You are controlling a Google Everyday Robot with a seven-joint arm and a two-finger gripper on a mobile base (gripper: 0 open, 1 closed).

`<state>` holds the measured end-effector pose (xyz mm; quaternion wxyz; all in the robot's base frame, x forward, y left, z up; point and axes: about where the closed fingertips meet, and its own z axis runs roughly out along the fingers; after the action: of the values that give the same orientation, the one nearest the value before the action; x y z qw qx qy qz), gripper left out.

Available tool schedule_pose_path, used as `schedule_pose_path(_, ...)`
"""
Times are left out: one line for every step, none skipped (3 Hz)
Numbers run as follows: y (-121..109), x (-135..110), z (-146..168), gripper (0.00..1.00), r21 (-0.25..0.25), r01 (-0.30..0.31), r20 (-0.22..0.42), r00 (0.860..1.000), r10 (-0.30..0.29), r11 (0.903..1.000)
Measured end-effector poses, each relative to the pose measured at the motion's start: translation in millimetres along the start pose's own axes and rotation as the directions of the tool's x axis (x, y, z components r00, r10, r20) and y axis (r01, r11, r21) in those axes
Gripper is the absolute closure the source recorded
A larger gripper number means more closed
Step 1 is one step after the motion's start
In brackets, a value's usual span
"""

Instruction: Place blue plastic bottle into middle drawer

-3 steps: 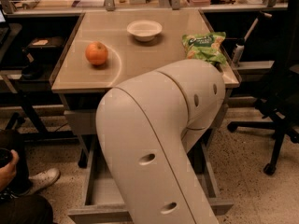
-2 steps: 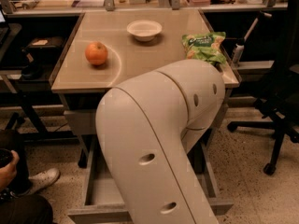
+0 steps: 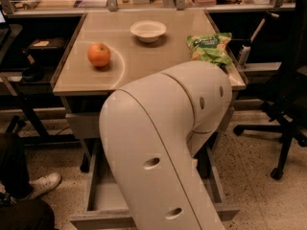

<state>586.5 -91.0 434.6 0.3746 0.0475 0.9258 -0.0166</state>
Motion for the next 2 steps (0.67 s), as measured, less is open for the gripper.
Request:
schedule_pose_path(1,-3,-5,0.0,0.011,0.01,0.0,1.0,-0.01,0.9999)
schedule_pose_path(-2,-19,-37,0.0,0.052,0.04,0.03,0.999,-0.041,0.9978)
